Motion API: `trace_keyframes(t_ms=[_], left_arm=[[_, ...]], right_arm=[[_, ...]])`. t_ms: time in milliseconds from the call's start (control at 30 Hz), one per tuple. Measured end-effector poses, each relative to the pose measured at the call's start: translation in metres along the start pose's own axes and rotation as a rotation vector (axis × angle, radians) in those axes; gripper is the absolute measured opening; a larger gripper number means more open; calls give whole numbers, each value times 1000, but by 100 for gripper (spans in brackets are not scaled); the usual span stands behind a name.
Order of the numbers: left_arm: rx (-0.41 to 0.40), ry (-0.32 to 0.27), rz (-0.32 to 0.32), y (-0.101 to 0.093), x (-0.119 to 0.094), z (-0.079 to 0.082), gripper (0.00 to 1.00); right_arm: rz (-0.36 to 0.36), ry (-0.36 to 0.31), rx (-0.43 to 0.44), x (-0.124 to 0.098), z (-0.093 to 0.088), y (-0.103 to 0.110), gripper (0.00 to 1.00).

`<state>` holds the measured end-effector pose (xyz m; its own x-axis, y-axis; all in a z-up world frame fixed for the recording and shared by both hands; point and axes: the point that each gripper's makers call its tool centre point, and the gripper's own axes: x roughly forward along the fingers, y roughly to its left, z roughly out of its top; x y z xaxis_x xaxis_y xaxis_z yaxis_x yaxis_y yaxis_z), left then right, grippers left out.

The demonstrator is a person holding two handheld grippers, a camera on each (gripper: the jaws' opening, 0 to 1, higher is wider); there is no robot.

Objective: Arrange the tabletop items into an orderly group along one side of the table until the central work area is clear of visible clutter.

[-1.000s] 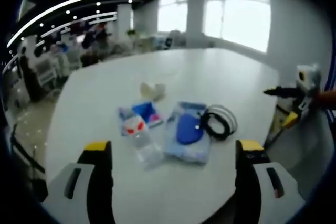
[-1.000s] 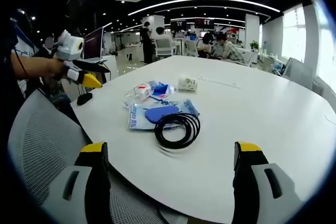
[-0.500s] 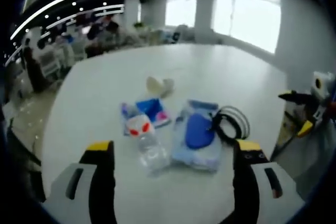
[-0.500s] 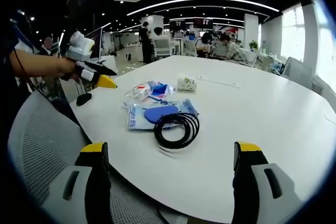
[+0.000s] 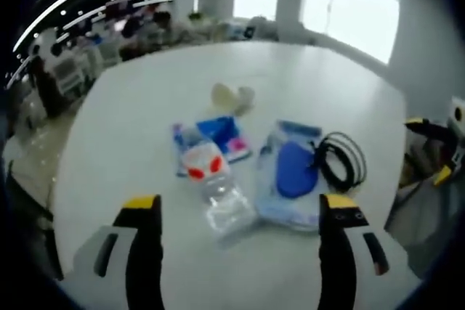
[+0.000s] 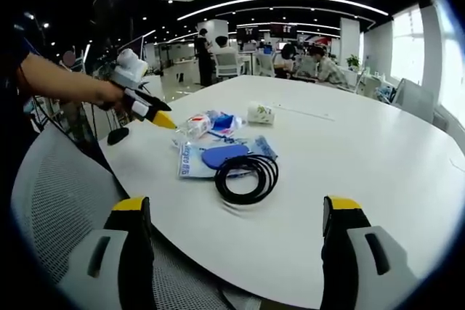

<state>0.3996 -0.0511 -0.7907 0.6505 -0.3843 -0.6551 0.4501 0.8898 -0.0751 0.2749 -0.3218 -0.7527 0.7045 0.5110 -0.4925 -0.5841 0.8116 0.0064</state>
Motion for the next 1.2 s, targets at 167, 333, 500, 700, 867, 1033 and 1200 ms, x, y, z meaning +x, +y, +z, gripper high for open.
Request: trace_keyframes(t_ms=[167,333,500,700,867,1033,1200], left_arm=[[-43,37,13,6,10,-4,83],[-95,63,21,10,21,-2,77],[-146,82,30,14,32,0,73],[-194,123,40,21,45,1,67],[-220,180,32,25,53,-1,58],[-271,208,38,31,60,2,56],[-304,230,27,36,69,2,49]], right_arm=[[1,1,5,0,0,0,98],[3,4,7,0,-1,0,97],[0,2,18,0,-1,-2,97],[5,8,25,1,-2,-1,96],[10,19,26,2,-4,-1,95],[14,28,27,2,-6,-1,95],[9,34,32,2,-7,-2,94]])
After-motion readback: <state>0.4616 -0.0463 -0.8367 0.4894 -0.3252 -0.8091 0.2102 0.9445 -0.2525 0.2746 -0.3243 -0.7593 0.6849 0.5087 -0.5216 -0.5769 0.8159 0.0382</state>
